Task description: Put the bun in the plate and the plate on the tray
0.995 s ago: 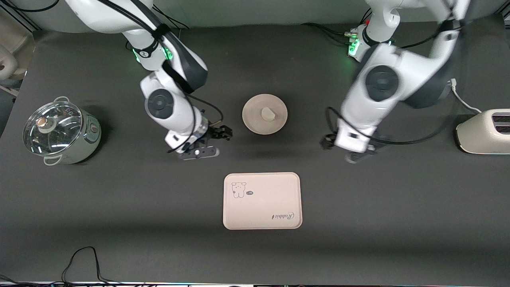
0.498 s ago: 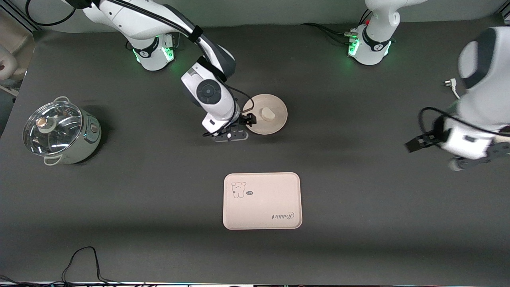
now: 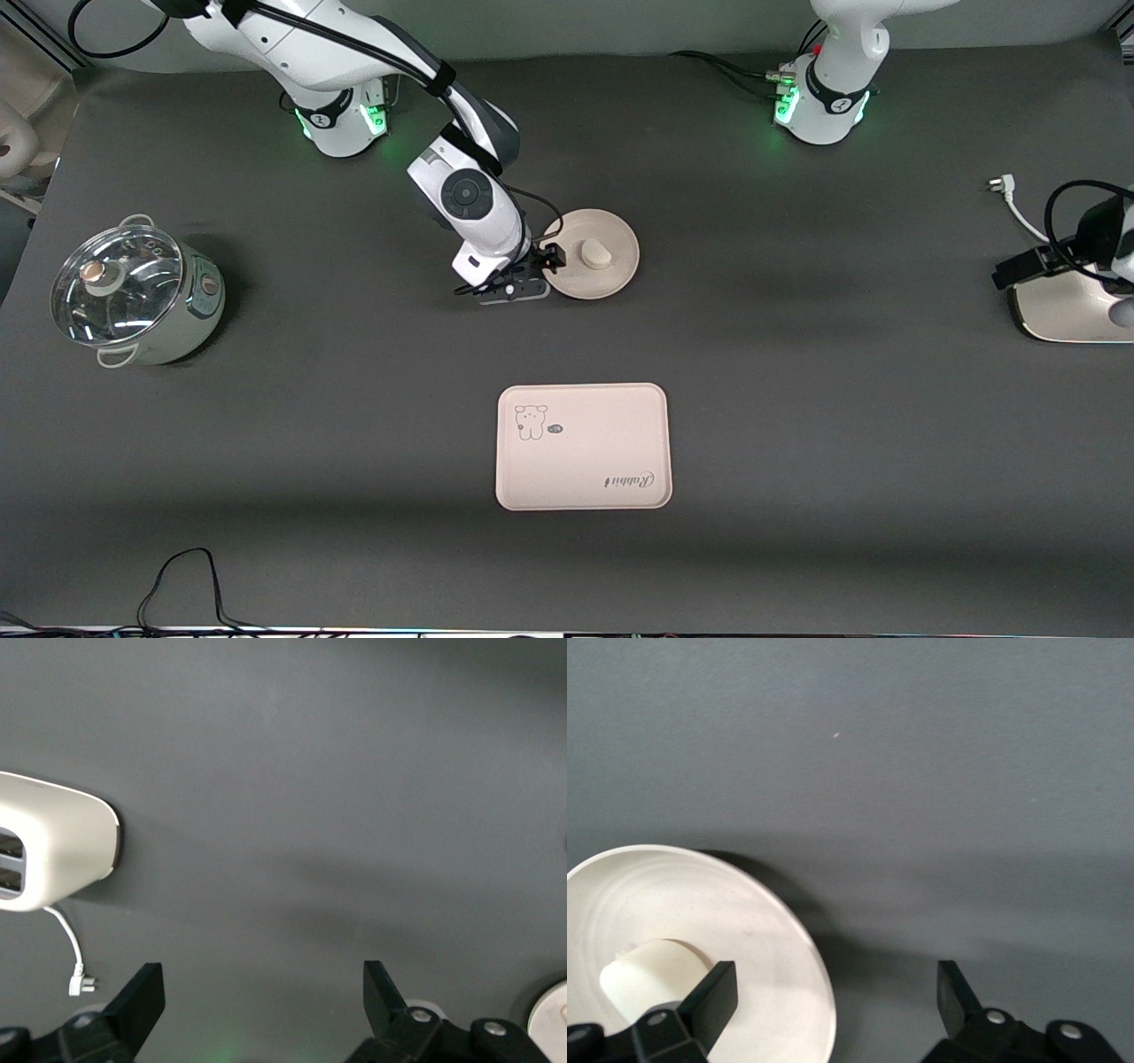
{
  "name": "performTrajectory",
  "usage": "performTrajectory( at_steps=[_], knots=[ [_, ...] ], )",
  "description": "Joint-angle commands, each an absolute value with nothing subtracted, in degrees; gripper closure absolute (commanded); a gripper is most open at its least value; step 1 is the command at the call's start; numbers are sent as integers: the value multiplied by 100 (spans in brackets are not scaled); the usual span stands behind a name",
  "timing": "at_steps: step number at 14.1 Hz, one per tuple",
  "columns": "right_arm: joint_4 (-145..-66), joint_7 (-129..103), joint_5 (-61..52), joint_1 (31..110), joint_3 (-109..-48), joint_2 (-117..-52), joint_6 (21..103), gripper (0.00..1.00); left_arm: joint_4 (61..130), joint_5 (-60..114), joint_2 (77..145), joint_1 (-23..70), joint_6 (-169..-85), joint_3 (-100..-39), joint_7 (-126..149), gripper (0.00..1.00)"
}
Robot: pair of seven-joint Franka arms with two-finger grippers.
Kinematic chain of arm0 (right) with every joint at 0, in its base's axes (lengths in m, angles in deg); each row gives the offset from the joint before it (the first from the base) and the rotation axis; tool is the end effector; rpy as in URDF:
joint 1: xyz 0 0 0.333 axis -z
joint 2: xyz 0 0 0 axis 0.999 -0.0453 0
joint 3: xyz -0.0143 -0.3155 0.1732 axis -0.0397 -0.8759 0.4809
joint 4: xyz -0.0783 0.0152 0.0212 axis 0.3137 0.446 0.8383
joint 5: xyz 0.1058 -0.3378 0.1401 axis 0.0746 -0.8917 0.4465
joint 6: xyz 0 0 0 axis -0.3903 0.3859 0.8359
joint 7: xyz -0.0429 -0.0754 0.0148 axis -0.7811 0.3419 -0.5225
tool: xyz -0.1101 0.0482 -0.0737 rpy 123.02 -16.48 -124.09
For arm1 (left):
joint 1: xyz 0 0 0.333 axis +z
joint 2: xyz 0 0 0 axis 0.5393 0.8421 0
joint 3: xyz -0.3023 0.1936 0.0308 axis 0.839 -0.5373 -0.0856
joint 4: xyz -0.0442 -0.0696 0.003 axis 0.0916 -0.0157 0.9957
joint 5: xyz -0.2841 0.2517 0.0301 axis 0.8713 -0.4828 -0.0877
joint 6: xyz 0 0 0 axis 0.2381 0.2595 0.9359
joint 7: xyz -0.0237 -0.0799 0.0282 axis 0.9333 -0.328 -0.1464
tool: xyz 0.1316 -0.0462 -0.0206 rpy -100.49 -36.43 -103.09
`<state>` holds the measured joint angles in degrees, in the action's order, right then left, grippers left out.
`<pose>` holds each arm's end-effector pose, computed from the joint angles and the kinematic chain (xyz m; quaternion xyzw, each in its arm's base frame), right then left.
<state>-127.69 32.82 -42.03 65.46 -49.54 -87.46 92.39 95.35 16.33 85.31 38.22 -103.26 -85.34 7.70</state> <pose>0.4204 0.4193 0.2314 -0.9961 -0.0240 0.0521 0.0673 0.5355 0.0328 0.5655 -0.9919 -0.1138 0.0519 0.0200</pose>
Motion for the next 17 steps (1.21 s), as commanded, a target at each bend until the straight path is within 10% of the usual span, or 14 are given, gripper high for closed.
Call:
performTrajectory(
  at_steps=[1,10,12,15,17],
  knots=[
    [-13091,3464,-4296,6411,-4975,-8639,9646,0,10516,1642,7781,3659,-10655,-8643,815,0],
    [-13338,3577,-4296,6149,-4984,-8920,10341,22,9279,1310,8288,3186,-10269,-8915,912,0],
    [-13338,3595,-4296,6112,-4984,-8921,10342,40,9226,1036,8342,3149,-10269,-8933,973,0],
    [-13338,3587,-4296,6112,-4984,-8912,10333,95,9208,1079,8333,3123,-10260,-9029,1000,0],
    [-13330,3595,-4296,6121,-4993,-8912,10315,100,9138,1079,8298,3175,-10260,-9039,1009,0]
  ],
)
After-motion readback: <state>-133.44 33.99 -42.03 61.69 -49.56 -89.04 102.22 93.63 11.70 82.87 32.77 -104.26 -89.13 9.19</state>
